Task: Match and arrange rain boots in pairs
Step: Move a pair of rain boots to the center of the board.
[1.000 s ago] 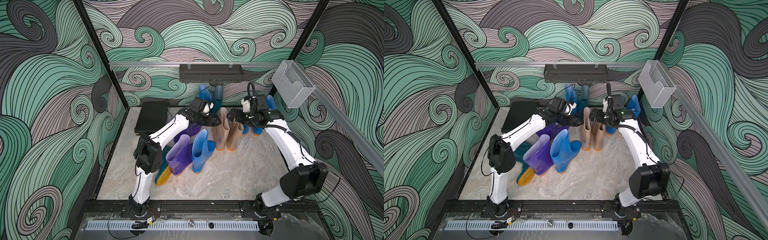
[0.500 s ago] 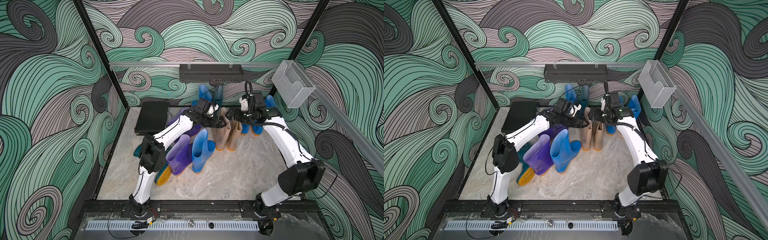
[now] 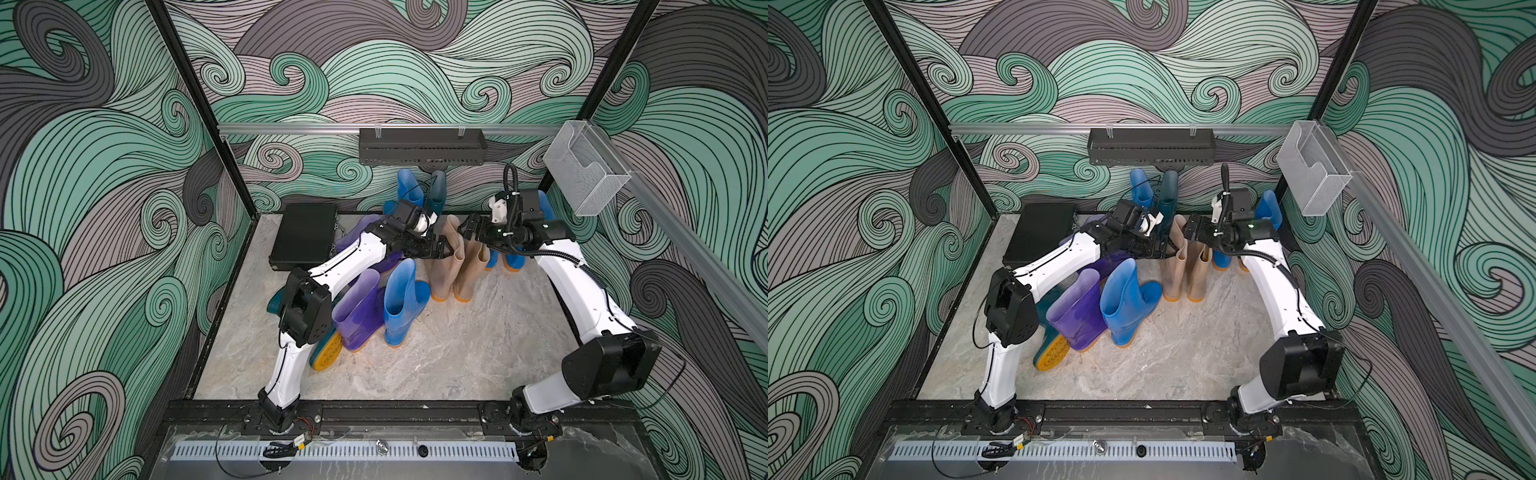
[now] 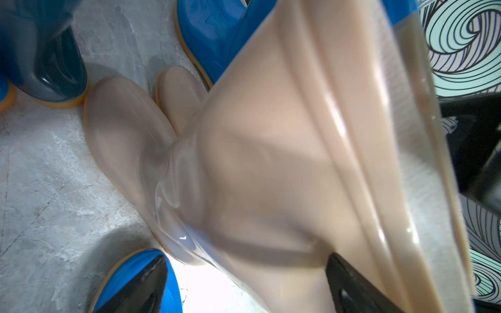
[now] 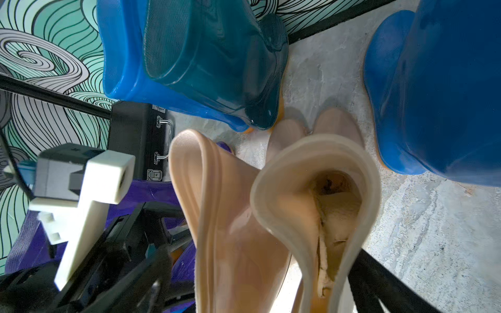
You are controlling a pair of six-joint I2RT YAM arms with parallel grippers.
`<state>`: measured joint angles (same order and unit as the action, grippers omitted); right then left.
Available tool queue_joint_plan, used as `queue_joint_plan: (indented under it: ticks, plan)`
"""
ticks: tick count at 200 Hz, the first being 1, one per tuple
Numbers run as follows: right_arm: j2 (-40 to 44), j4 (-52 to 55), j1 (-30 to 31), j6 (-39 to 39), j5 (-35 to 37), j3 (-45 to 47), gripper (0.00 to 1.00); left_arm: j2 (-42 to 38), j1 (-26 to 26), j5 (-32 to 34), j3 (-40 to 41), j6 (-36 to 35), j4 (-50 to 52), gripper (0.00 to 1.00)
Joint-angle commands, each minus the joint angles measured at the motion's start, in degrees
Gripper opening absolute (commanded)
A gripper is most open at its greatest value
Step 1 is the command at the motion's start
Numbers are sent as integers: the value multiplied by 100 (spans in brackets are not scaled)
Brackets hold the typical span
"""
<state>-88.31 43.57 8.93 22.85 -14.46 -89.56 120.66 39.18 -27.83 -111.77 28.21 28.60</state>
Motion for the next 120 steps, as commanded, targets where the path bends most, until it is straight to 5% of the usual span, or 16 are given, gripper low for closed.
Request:
queue_joint_plan:
  ticks: [1,35,57,75,99,112,120]
  plan:
    - [-212,56,167,-114,-98,-130,99,26,89,-255,-34,149,-203,93]
    - [-476,225,354,-295,267,-333,97,33,132,-262,-5,188,-179,93]
    - [-619,328,426,-412,562,-455,85,-28,143,-275,-21,156,-132,93]
    - [-648,322,439,-547,784,-535,63,-210,125,-95,-27,-100,169,93]
    - [-746,406,447,-819,959,-726,13,-682,48,455,140,-691,631,93]
    - [-812,537,443,-1000,1108,-886,0,-1001,-68,681,331,-831,716,93]
    - [-839,584,438,-1088,1214,-966,0,-1196,-160,775,478,-851,709,93]
